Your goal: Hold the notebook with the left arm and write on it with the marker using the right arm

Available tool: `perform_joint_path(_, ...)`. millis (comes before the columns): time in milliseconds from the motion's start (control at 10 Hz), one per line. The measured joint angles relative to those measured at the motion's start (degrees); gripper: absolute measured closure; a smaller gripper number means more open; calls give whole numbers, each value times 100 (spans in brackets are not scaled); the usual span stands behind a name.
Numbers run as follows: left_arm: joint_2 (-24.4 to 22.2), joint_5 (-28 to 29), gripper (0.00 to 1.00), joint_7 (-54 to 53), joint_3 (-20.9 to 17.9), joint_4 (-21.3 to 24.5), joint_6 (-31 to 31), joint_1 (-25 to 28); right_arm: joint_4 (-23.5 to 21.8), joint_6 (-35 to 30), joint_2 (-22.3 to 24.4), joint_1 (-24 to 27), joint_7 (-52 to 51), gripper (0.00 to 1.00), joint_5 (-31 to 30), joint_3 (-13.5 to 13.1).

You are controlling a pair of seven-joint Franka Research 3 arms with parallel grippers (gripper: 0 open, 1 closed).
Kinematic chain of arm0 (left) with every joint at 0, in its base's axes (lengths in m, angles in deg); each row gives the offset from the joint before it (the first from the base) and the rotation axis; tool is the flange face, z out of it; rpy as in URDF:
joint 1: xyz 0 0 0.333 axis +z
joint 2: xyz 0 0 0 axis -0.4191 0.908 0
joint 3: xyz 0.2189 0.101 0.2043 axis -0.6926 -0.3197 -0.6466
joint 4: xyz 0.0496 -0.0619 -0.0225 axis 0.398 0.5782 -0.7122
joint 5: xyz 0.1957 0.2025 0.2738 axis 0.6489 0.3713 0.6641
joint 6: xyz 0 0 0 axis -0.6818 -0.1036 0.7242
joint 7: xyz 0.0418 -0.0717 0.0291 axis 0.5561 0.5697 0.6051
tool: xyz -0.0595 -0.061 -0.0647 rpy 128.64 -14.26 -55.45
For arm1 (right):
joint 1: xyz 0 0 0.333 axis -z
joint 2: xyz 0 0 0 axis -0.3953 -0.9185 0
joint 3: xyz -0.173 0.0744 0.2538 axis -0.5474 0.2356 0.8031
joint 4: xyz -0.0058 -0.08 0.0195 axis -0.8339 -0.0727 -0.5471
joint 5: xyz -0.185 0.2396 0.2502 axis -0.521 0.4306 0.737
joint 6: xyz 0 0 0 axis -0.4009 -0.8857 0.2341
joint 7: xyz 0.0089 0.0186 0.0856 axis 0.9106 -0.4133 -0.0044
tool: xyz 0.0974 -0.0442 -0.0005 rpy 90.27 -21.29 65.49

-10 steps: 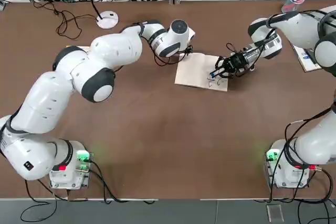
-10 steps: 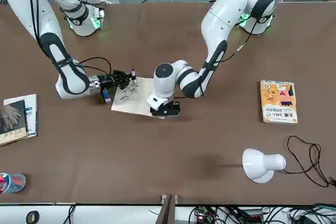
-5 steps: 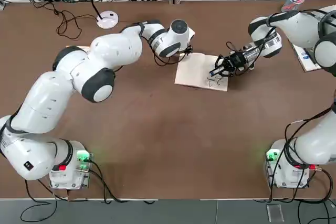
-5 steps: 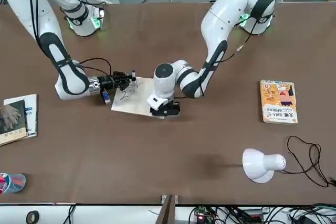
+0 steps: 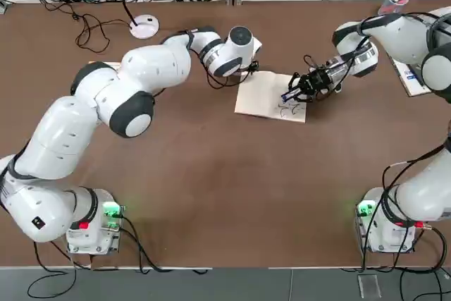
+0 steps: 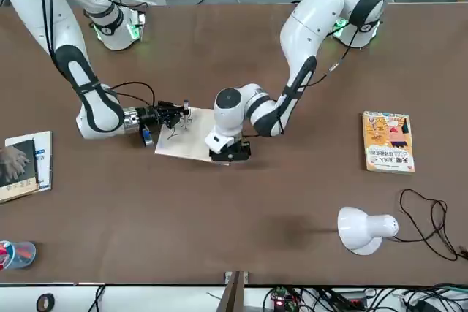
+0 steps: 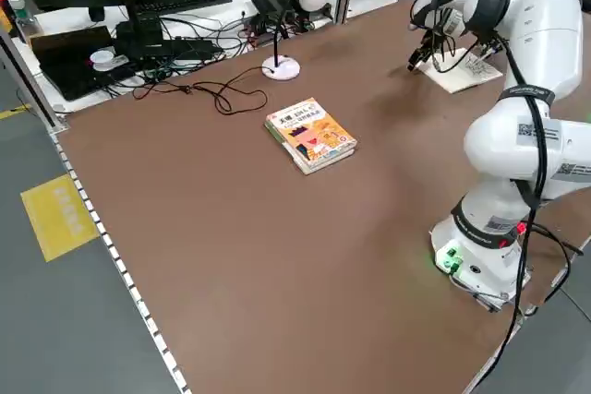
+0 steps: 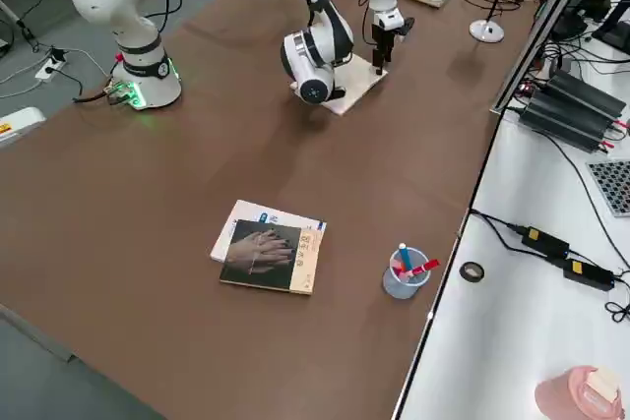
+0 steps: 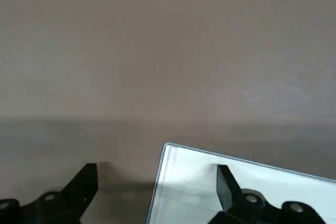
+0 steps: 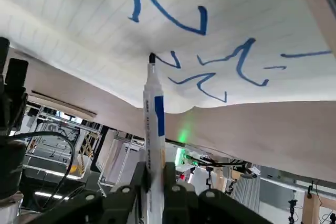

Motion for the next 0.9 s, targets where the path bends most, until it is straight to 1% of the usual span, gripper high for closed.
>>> perform_joint_path(900, 0, 0, 0, 0, 0, 0, 0, 0, 150, 56, -69, 1, -88, 83, 1, -32)
